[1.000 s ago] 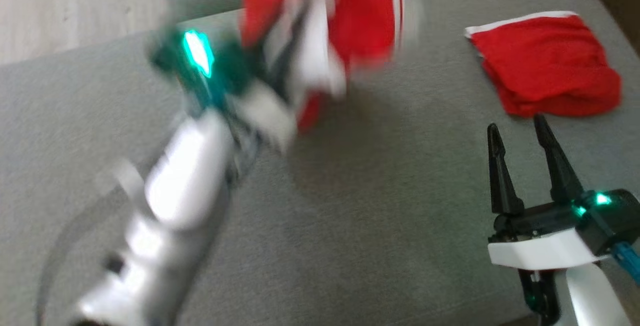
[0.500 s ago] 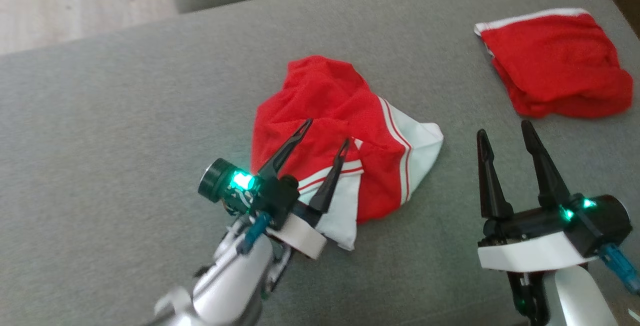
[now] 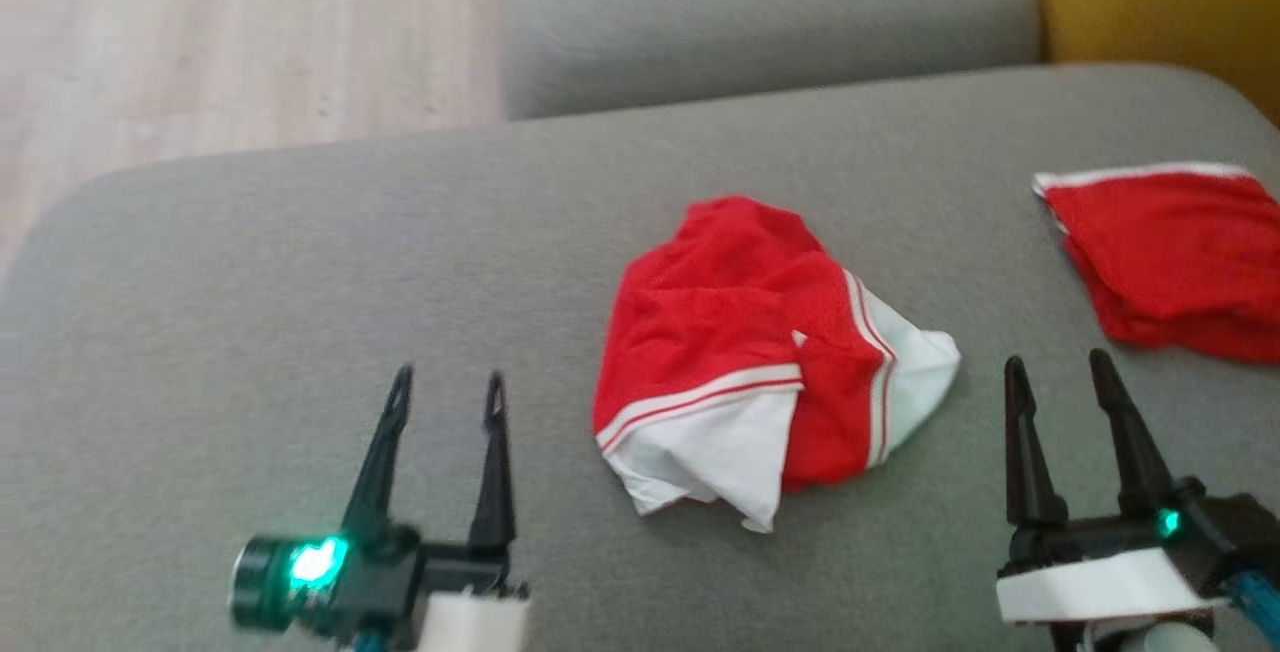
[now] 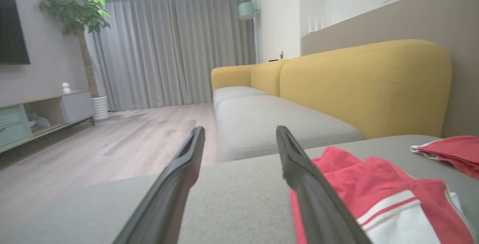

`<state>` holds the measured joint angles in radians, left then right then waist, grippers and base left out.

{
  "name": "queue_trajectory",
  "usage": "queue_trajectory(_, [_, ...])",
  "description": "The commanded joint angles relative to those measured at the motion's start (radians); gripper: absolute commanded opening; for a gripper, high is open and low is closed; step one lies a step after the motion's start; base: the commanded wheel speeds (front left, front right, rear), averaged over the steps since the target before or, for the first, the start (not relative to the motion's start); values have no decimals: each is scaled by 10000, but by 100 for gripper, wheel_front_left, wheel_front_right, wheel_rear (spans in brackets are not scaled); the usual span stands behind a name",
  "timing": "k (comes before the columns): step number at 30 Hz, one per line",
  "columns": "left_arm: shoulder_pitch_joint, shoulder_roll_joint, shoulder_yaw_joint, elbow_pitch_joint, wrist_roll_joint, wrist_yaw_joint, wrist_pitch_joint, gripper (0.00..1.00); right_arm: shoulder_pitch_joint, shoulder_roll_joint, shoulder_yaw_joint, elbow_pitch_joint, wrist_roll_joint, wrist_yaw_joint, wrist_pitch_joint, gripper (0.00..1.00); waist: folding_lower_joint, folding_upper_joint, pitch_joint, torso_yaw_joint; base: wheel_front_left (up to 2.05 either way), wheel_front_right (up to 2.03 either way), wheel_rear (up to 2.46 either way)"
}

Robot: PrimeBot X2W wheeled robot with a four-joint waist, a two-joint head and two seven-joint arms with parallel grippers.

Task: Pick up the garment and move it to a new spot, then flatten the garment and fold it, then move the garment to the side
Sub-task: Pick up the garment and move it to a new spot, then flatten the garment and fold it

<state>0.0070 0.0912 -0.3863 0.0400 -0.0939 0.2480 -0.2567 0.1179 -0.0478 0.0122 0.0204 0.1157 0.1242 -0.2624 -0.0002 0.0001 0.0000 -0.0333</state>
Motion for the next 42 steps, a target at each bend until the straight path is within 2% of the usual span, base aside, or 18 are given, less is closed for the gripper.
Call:
queue_trajectory(1, [-204,75,388,-469,119,85,-50,100,-189,-31,220,-303,97,65,6,100,2,-1,-367,398,0,0,0])
queue_trajectory(4, [513,127,652,-904,318,140,-50,100,65,-28,654,-257,-78,65,6,100,2,-1,-470,529,0,0,0])
queue_trajectory(7, [1339,37,961,-1097,279,160,-50,100,264,-27,599,-189,82,65,6,100,2,-1,-499,653,0,0,0])
queue_trajectory(11, [1674,-60,1144,-1118,313,55,-50,100,317,-26,544,-150,148,65,6,100,2,-1,-461,742,0,0,0])
queue_trajectory(25, [1658,-260,1294,-1055,620,-191,-51,100,335,-25,470,-68,179,65,6,100,2,-1,-412,883,0,0,0])
queue_trajectory(36, [1633,-319,1279,-1044,731,-172,-51,100,247,-24,459,-75,289,65,6,100,2,-1,-339,927,0,0,0])
queue_trajectory(40, [1480,-269,1070,-915,837,-426,-51,100,85,-24,525,-71,325,65,6,100,2,-1,-210,786,0,0,0])
queue_trajectory(42, [1267,-226,855,-690,876,-687,-51,100,-25,-24,558,-109,290,65,6,100,2,-1,-80,667,0,0,0])
